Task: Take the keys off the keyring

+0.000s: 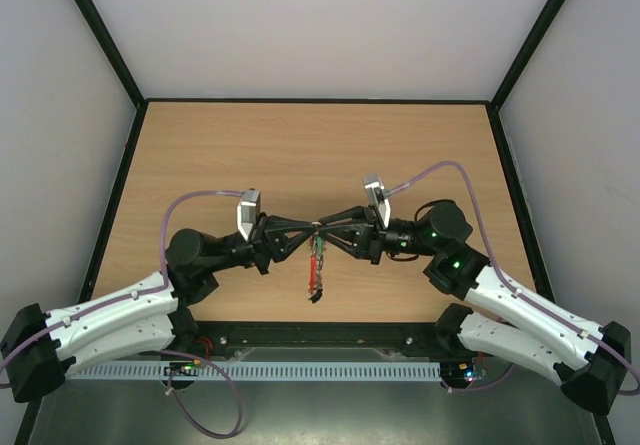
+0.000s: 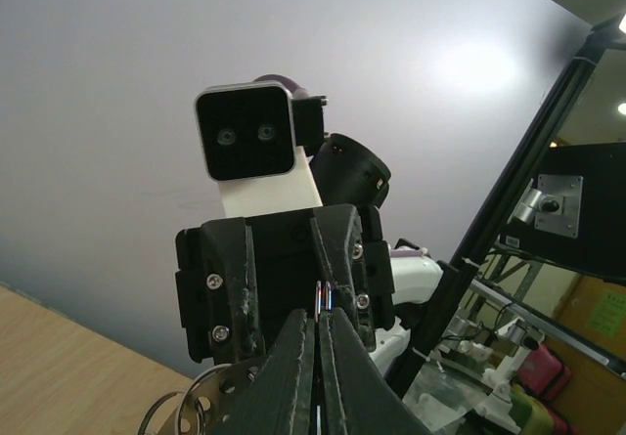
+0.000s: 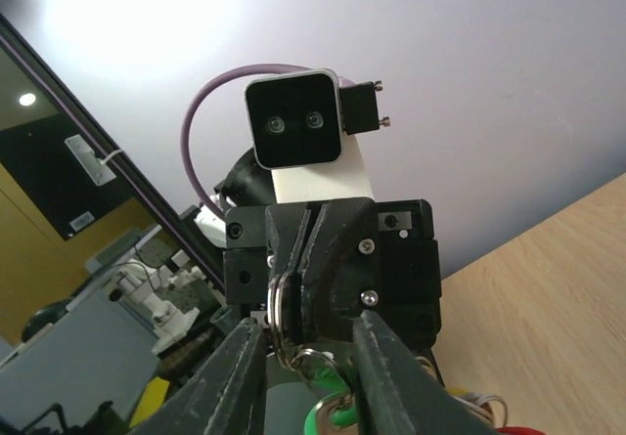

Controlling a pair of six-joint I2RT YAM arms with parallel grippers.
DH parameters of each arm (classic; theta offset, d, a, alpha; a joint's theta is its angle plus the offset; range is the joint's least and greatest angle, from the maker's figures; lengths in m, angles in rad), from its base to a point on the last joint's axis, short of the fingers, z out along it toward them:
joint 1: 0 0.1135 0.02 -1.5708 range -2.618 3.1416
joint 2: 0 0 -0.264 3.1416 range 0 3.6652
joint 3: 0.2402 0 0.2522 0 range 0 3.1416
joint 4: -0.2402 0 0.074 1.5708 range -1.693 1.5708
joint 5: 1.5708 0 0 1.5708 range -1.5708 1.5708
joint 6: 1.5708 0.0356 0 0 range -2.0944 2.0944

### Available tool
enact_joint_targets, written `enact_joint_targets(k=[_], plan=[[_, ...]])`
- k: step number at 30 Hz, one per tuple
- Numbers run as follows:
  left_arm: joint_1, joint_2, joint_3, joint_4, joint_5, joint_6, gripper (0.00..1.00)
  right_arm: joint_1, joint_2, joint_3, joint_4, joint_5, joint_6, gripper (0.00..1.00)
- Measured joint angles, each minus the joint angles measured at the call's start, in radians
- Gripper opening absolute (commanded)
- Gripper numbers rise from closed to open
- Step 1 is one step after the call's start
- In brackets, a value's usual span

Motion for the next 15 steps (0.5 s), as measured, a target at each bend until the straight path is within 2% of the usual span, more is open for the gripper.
enact_joint_targets(k=[6,13,14,15], plan=[[0.0,0.0,0.0,0.006,-0.001,-0.001,0.02,0.0,0.008,-0.008,0.02,-0.018,0.016,0.04],[0.0,0.003,0.0,0.006,-0.004,-0.001,0.02,0.001,0.006,-0.019,0.044,-0.021,0.027,0.02],[0.0,0.003,0.0,0.006,-0.004,0.0,0.08,0.001,0.005,-0.02,0.044,-0.018,0.026,0.02],[0.0,0.003,0.0,0.005,-0.003,0.001,0.26,0.001,0.002,-0.021,0.043,-0.018,0.026,0.02]])
